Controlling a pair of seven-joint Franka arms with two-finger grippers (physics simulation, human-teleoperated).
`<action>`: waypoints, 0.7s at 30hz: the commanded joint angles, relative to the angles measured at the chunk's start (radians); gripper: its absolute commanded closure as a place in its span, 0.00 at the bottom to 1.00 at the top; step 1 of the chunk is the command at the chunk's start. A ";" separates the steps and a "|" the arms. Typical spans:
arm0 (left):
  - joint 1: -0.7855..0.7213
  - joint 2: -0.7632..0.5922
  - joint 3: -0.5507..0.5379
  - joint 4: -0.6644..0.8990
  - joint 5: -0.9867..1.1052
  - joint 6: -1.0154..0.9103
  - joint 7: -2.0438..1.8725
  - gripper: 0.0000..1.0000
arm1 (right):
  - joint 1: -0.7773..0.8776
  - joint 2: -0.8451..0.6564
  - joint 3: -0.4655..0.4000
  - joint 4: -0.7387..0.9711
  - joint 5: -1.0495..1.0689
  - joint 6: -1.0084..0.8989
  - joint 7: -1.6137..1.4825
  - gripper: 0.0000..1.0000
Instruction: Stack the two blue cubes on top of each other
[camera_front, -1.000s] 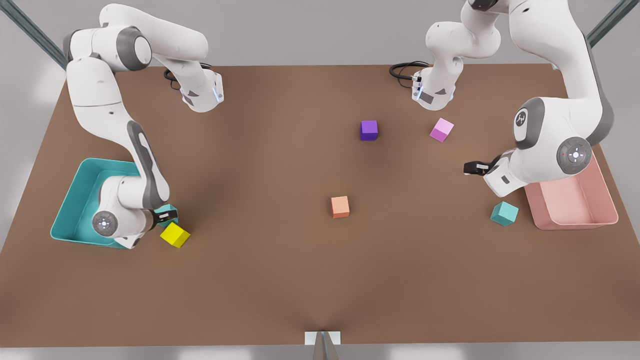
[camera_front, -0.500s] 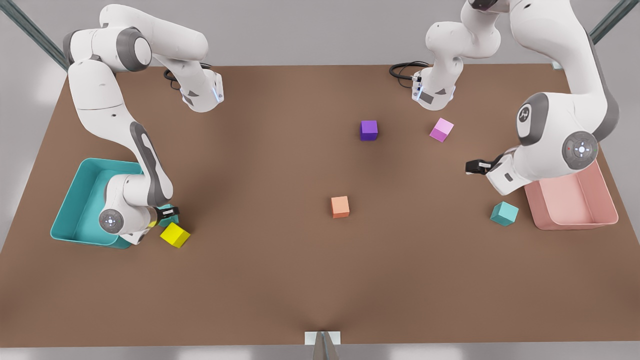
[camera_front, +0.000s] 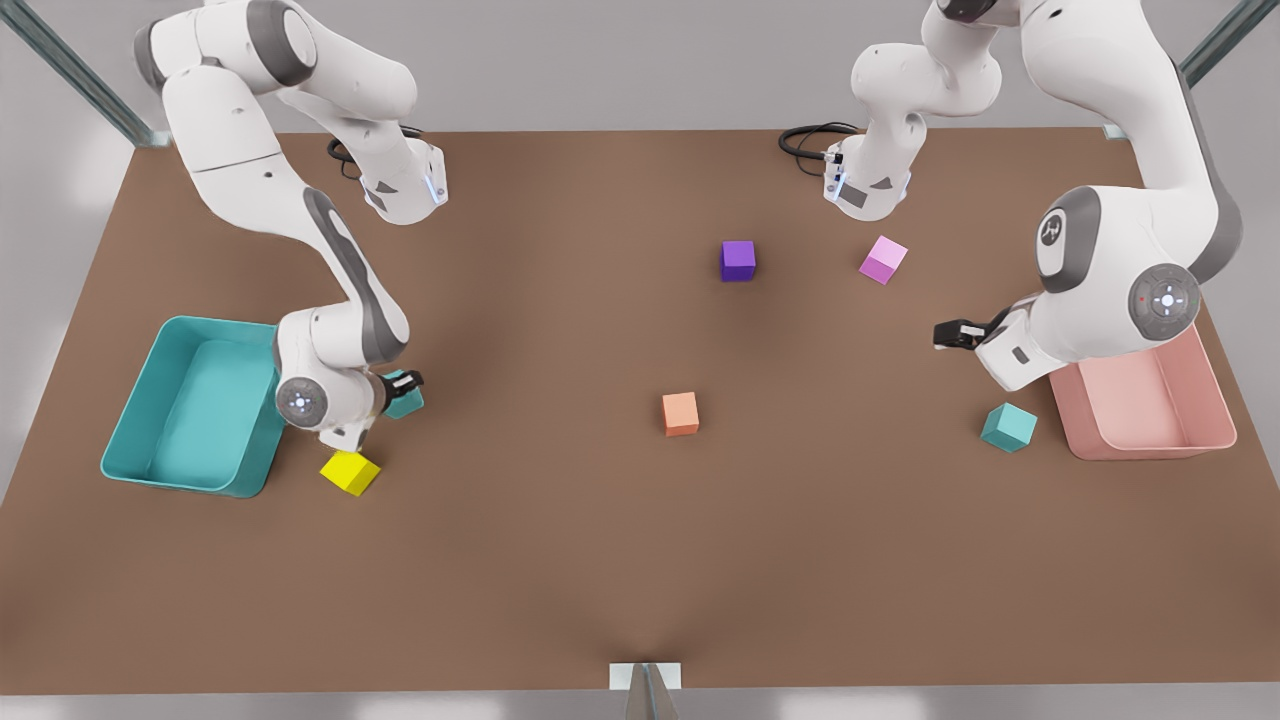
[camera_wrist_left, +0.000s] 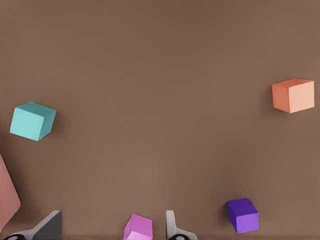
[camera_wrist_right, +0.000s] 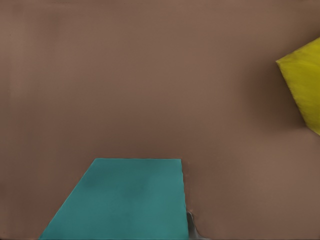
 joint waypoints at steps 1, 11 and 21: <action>0.001 0.001 -0.001 0.001 0.002 -0.001 -0.001 0.00 | 0.085 0.025 0.028 0.052 0.027 0.003 0.319 0.46; 0.019 0.054 -0.001 0.001 0.005 0.004 -0.002 0.00 | 0.470 0.522 0.014 0.802 0.015 0.212 0.692 0.46; 0.232 0.249 0.008 -0.131 0.010 0.494 0.660 0.00 | 0.583 0.593 -0.029 0.821 0.016 0.387 0.726 0.46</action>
